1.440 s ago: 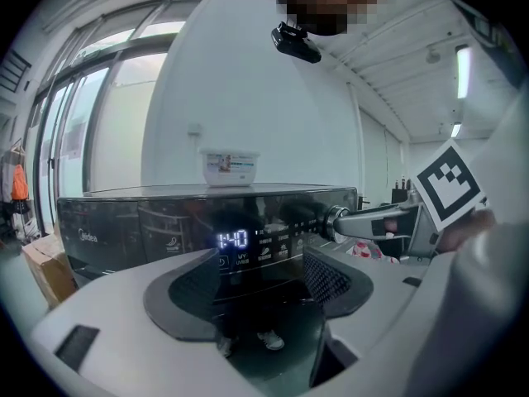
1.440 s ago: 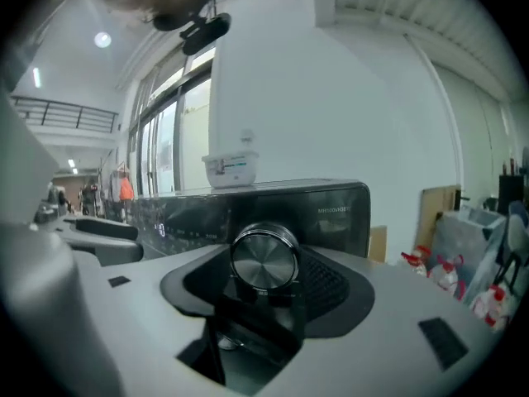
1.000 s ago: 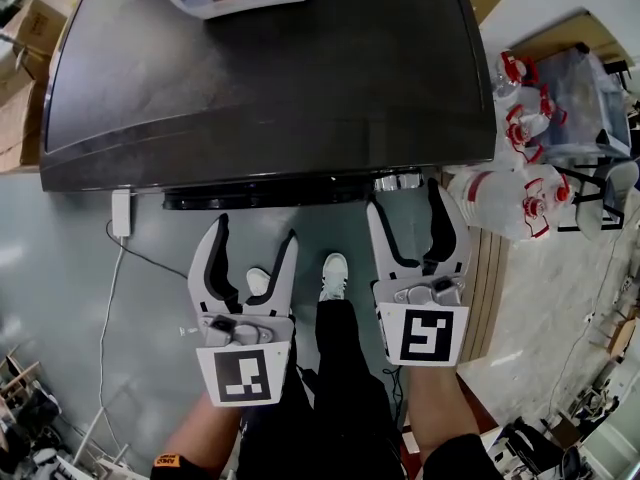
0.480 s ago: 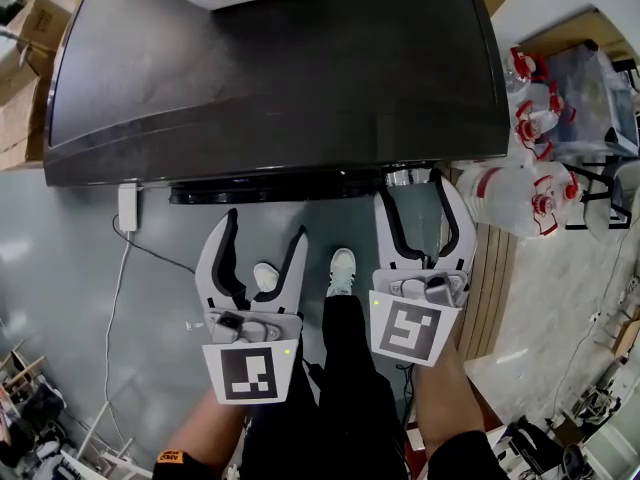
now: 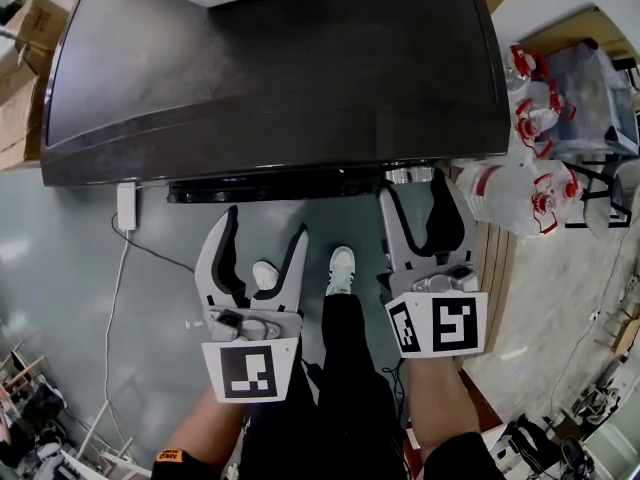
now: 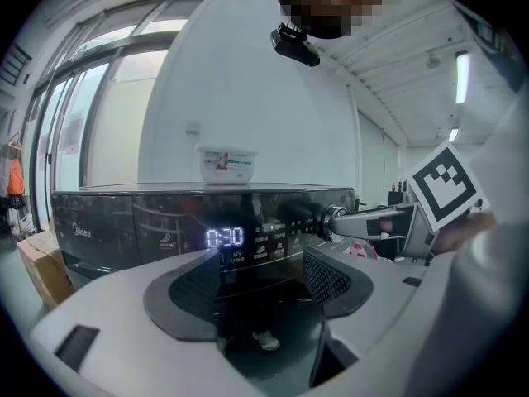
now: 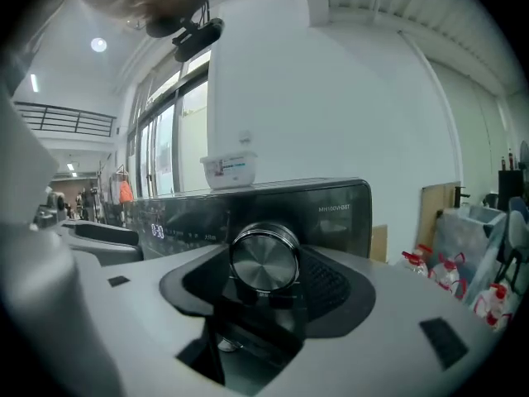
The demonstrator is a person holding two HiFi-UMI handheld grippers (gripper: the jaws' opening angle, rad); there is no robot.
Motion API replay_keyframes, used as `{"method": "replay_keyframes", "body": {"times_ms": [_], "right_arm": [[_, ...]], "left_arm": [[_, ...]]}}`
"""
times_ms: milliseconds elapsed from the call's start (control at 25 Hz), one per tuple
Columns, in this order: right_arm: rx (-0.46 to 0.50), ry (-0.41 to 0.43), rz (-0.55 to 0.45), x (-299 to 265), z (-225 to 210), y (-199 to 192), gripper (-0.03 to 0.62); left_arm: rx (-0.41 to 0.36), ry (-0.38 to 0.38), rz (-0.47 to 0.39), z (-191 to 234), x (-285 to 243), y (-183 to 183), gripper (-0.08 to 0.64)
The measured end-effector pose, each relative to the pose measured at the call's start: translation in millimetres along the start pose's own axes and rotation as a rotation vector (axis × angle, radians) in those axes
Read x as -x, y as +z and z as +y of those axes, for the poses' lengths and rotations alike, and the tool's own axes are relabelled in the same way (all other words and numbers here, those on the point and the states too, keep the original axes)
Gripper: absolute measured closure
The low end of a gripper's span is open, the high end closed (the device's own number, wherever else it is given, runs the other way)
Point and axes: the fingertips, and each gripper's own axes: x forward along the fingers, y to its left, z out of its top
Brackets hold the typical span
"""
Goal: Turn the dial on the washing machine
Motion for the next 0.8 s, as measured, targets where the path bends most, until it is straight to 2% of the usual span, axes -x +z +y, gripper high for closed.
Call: {"method": "replay_keyframes", "body": {"times_ms": [120, 360, 480, 680, 800], "right_arm": [[0.076, -0.009, 0.002, 0, 1, 0, 0.311], [0.389, -0.089, -0.004, 4, 13, 2, 0.302], [0.482, -0.116, 0.040, 4, 15, -4, 0.302], [0.510, -0.129, 0.099, 0, 11, -9, 0.310], [0.426, -0.100, 0.073, 0, 11, -4, 0.314]], "left_arm": [[0.000, 0.000, 0.006, 0, 1, -2, 0.258], [-0.005, 0.001, -0.003, 1, 3, 1, 0.258], [-0.010, 0.000, -0.005, 1, 4, 2, 0.258], [-0.007, 0.007, -0.010, 2, 8, 6, 0.258], [-0.011, 0.013, -0.012, 5, 9, 9, 0.258]]}}
